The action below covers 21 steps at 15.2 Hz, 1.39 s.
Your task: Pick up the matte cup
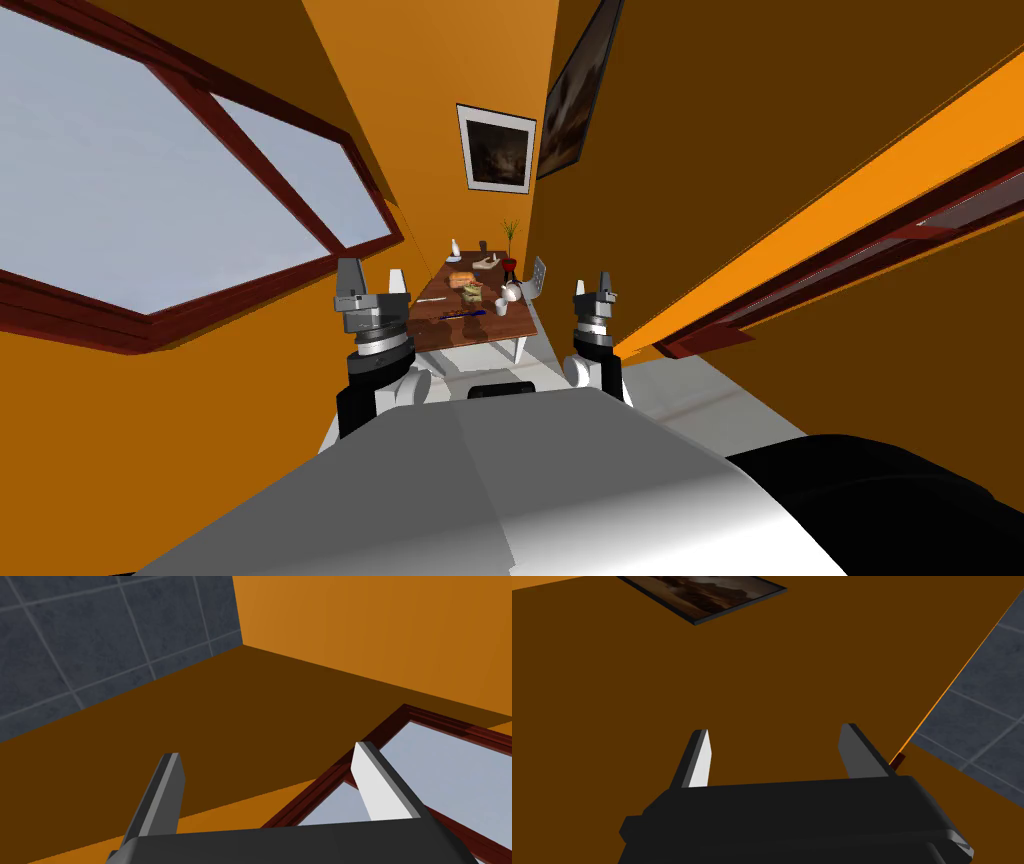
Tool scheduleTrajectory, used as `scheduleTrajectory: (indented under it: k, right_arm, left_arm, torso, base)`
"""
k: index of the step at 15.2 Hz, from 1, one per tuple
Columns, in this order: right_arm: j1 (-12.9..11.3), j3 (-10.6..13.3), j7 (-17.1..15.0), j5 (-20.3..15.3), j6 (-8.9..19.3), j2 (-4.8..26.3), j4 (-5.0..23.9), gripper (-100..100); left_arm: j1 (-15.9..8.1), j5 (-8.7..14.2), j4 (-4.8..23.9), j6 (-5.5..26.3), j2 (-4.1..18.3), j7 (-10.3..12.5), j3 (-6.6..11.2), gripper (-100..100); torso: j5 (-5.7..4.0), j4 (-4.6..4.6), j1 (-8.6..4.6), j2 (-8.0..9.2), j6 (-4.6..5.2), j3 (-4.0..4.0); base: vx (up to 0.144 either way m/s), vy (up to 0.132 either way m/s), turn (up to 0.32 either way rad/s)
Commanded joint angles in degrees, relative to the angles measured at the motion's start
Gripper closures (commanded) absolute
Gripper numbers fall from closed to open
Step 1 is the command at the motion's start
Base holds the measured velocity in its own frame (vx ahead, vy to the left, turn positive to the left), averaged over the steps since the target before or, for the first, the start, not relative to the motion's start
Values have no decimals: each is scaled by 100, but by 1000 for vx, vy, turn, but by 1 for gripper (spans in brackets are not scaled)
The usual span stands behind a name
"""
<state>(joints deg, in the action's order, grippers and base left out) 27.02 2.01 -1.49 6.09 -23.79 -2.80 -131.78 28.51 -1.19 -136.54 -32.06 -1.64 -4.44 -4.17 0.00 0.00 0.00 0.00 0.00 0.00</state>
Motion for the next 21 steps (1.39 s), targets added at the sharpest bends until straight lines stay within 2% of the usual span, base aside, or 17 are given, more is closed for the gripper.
scheduleTrajectory:
  k: [1, 2, 3, 6, 9, 11, 12, 13, 14, 16, 17, 18, 19, 21]
  right_arm:
    - [-15, 24, 9, -29, -5, 286, 83, -100]
    - [-15, 24, 9, -29, -5, 309, 83, -100]
    - [-32, 48, 20, -59, -10, 501, 166, -100]
    - [-56, 80, 33, -100, -18, 808, 273, -100]
    - [-121, 164, 70, -208, -42, 1222, 553, -100]
    - [-121, 164, 70, -208, -42, 1378, 553, -100]
    - [-163, 216, 94, -276, -59, 1572, 723, -100]
    - [-163, 216, 94, -276, -59, 1679, 723, -100]
    - [-210, 275, 120, -352, -78, 1812, 910, -100]
    - [-210, 275, 120, -352, -78, 1990, 910, -100]
    - [-262, 340, 150, -435, -100, 2166, 1114, -100]
    - [-262, 340, 150, -435, -100, 2308, 1114, -100]
    - [-319, 412, 181, -526, -124, 2447, 1297, -100]
    - [-319, 412, 181, -526, -124, 2633, 1333, -100]
  left_arm:
    - [0, 0, 0, 0, 0, 0, 0, 0]
    - [0, 0, 0, 0, 0, 0, 0, 0]
    - [0, 0, 0, 0, 0, 0, 0, 0]
    - [-1, 0, 0, 0, 0, 0, 0, 0]
    - [0, 0, 0, 0, 0, 0, 0, 0]
    - [-1, 0, 0, 0, 0, 0, -1, 0]
    - [0, 0, 0, 0, 0, 0, 0, 0]
    - [0, 0, 0, 0, 0, 0, 0, 0]
    - [0, 0, 0, 0, 0, 0, 0, 0]
    - [0, 0, 0, 0, 0, 0, -1, 0]
    - [0, 0, 0, 0, 0, 0, 0, 0]
    - [-1, 0, 0, 0, 0, 0, -1, 0]
    - [0, 0, 0, 0, 0, 0, -1, 0]
    - [0, 0, 0, 0, 0, 0, -1, 0]
  torso:
    - [0, 0, 0, 0, 0, 0]
    - [0, 0, 1, 2, -1, 1]
    - [0, 1, 2, 4, -1, 2]
    - [1, 1, 6, 8, -1, 4]
    - [2, 1, 10, 7, -1, 4]
    - [3, 1, 12, 6, -2, 3]
    - [2, 1, 9, 5, 0, 3]
    - [2, 1, 9, 4, -2, 2]
    - [2, 0, 10, 2, -2, 1]
    - [3, 0, 14, 1, -2, 0]
    - [3, 0, 10, 0, 0, 0]
    - [3, 0, 12, 0, -3, 0]
    - [3, 0, 13, 0, -3, 0]
    - [3, -1, 15, -3, -3, -2]
  base:
    - [-8, 9, 49]
    - [-15, 14, 59]
    - [-19, 18, 74]
    - [-18, 22, 68]
    - [-17, 31, 103]
    - [-13, 28, 80]
    - [-6, 28, 89]
    - [-6, 32, 112]
    - [-8, 45, 218]
    - [-1, 32, 91]
    - [-1, 36, 154]
    - [0, 39, 158]
    - [5, 42, 190]
    - [5, 38, 108]
